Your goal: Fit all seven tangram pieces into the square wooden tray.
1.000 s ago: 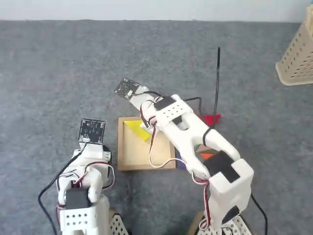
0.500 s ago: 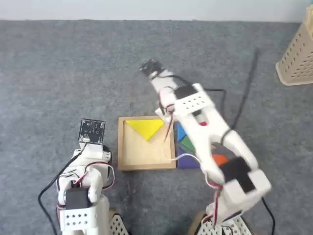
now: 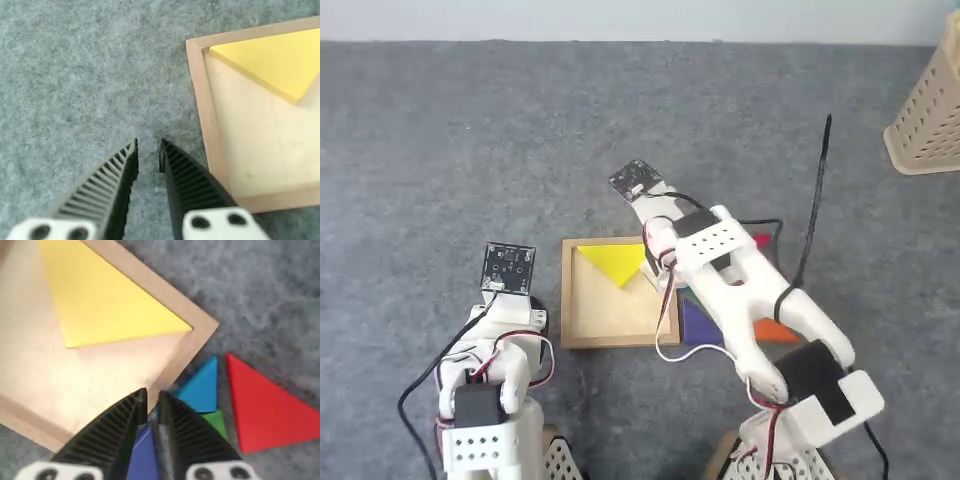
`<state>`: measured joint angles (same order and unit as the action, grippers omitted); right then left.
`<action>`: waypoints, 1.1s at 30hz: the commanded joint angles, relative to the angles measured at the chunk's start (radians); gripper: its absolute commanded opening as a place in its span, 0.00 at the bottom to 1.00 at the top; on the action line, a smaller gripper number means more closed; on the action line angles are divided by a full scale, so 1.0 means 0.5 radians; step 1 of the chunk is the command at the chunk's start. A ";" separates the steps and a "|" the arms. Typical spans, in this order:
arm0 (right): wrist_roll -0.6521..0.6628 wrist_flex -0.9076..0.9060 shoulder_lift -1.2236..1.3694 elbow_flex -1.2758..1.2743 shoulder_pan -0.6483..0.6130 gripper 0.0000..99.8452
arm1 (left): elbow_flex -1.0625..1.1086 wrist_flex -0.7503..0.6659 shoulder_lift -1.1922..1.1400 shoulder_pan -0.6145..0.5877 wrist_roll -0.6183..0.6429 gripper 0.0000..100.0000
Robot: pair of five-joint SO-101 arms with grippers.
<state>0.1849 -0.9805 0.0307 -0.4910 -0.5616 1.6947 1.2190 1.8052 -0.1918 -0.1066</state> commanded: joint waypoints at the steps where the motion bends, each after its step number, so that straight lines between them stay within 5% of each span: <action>1: -0.043 0.035 -0.137 0.009 -0.032 0.13 | -0.017 0.006 0.046 0.006 0.018 0.07; 13: -0.034 0.127 0.287 0.144 0.014 0.13 | -0.017 0.006 0.046 0.006 0.018 0.07; 20: -0.037 0.124 0.293 0.206 0.244 0.01 | -0.017 0.006 0.046 0.006 0.018 0.07; 33: -0.040 -0.097 0.170 0.359 0.324 0.13 | -0.017 0.006 0.046 0.006 0.018 0.07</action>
<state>0.1741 -0.9712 0.1903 -0.3836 -0.4342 1.6947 1.2190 1.8052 -0.1918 -0.1066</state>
